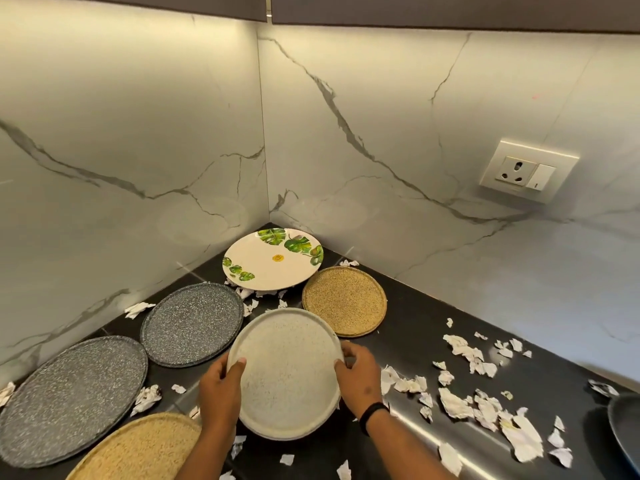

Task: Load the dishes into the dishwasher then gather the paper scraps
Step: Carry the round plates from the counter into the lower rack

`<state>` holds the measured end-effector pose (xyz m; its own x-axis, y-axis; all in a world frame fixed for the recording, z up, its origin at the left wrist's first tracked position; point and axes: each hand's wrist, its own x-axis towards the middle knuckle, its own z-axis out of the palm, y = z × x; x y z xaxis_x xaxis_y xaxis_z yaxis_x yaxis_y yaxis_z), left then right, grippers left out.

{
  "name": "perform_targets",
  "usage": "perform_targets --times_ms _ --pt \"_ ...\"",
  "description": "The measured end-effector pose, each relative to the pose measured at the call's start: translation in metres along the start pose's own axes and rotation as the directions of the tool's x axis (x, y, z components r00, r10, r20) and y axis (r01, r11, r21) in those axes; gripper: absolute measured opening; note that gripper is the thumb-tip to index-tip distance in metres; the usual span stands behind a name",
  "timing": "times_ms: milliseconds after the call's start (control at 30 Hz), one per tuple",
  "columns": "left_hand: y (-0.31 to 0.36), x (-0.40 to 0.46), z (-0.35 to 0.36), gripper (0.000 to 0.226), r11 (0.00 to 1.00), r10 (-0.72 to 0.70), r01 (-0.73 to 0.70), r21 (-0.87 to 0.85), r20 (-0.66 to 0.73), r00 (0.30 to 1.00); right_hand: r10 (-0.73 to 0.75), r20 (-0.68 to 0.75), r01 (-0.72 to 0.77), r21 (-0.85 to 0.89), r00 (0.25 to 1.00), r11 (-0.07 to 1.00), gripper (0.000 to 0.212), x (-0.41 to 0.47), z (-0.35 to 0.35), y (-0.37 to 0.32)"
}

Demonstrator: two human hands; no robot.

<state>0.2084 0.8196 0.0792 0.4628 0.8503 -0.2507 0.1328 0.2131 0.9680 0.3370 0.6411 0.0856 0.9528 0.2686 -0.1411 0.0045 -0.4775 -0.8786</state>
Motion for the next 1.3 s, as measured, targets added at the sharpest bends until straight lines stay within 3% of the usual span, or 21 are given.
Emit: perform_targets --times_ms 133,300,467,633,867,967,1133,1300 --pt "0.005 -0.013 0.017 0.022 1.000 0.015 -0.015 -0.003 0.068 0.998 0.016 -0.101 -0.010 0.056 0.995 0.998 0.029 -0.006 -0.018 0.005" --pt "0.003 -0.039 0.050 0.019 1.000 -0.005 0.002 0.012 0.201 0.980 0.101 -0.199 -0.067 0.171 0.975 0.983 0.020 -0.027 -0.057 0.017" --pt "-0.003 -0.074 0.093 0.020 0.996 -0.066 0.037 0.086 0.365 0.929 0.179 -0.332 -0.093 0.259 0.926 0.961 0.014 -0.052 -0.113 0.039" --pt "-0.007 -0.131 0.138 0.015 0.991 -0.058 -0.016 0.136 0.521 0.851 0.253 -0.449 -0.093 0.349 0.857 0.933 0.018 -0.100 -0.176 0.072" --pt "-0.026 -0.251 0.175 0.026 0.978 -0.100 -0.068 0.198 0.728 0.678 0.403 -0.602 -0.125 0.449 0.690 0.885 0.018 -0.205 -0.257 0.131" --pt "-0.038 -0.307 0.180 0.034 0.964 -0.149 -0.084 0.251 0.776 0.612 0.468 -0.650 -0.129 0.499 0.599 0.857 0.020 -0.257 -0.283 0.156" --pt "-0.065 -0.399 0.177 0.026 0.936 -0.195 -0.171 0.306 0.860 0.471 0.553 -0.706 -0.129 0.560 0.444 0.818 0.022 -0.349 -0.313 0.198" --pt "-0.094 -0.485 0.166 0.039 0.897 -0.263 -0.270 0.350 0.913 0.313 0.645 -0.717 -0.124 0.638 0.265 0.760 0.029 -0.439 -0.336 0.237"
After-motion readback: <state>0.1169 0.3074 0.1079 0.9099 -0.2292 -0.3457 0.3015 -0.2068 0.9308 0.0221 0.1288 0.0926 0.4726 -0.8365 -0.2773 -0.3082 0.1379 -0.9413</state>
